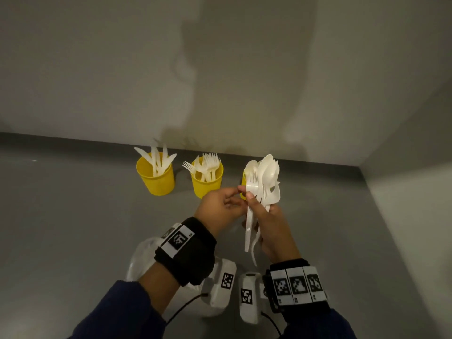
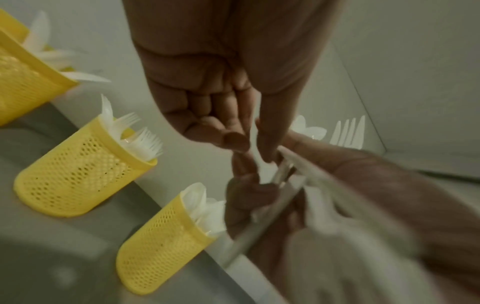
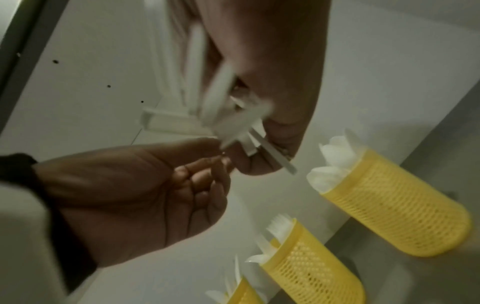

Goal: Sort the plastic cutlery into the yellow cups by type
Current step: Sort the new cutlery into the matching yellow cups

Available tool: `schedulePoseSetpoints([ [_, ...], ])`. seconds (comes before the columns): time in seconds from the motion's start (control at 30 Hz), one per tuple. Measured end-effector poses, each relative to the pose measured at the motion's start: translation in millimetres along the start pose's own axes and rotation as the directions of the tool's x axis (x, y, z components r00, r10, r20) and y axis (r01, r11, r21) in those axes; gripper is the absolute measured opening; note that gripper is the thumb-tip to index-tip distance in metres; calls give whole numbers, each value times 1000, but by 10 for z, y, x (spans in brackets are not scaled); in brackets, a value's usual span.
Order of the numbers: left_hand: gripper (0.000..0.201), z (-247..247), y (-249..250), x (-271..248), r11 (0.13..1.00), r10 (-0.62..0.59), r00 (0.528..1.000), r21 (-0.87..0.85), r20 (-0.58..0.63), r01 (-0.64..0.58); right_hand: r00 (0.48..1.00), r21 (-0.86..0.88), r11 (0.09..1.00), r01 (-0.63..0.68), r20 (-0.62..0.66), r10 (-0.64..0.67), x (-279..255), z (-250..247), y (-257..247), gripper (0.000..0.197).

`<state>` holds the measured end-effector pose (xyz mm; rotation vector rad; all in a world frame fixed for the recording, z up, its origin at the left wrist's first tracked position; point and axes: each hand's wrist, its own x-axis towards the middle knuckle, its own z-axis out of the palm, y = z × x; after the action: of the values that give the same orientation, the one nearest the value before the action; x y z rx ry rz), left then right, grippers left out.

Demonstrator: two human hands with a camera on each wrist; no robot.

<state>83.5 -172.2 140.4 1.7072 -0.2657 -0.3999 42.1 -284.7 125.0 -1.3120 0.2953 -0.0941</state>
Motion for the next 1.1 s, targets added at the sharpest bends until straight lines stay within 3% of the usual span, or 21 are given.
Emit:
schedulePoseSetpoints([
  [0.13,33,-251,37,-50,990,-30,999,-140,-43,24,1000,46,999,5,-26,-4,83,312,-15,32],
  [0.27,37,-492,37,-4,988,-26,996,-152,-82,13,999,38,999,3,33,-4,137,505,-48,19],
  [0.43,20,-893,152,286,985,-60,947,-174,-317,4,1000,30,1000,-6,-28,7,207,517,-36,21],
  [0.57,23,-1096,79,668,998,-44,899,-60,-435,20,997,-7,1000,-21,-72,21,223,403,-18,18],
  [0.67,21,-1059,-48,901,964,-15,924,240,-382,115,997,18,998,-56,-51,57,233,376,4,14],
  [0.77,29,-1000,-158,1006,842,-85,956,493,-281,220,996,76,994,-83,-12,85,238,352,1,11],
  [0.83,43,-984,-209,1029,789,-96,963,570,-251,227,995,88,992,-95,19,94,232,332,-9,12],
  [0.9,72,-985,-214,1002,800,-82,960,557,-269,224,993,111,988,-111,59,105,218,321,-24,12],
  [0.97,84,-955,-166,905,858,-25,944,478,-330,190,988,137,981,-134,93,122,204,325,-38,18],
  [1.03,64,-877,-99,765,897,68,939,433,-337,91,982,146,976,-161,128,142,191,345,-45,29],
  [1.1,31,-780,-18,616,948,66,969,317,-238,14,972,142,973,-182,173,156,184,386,-49,40],
])
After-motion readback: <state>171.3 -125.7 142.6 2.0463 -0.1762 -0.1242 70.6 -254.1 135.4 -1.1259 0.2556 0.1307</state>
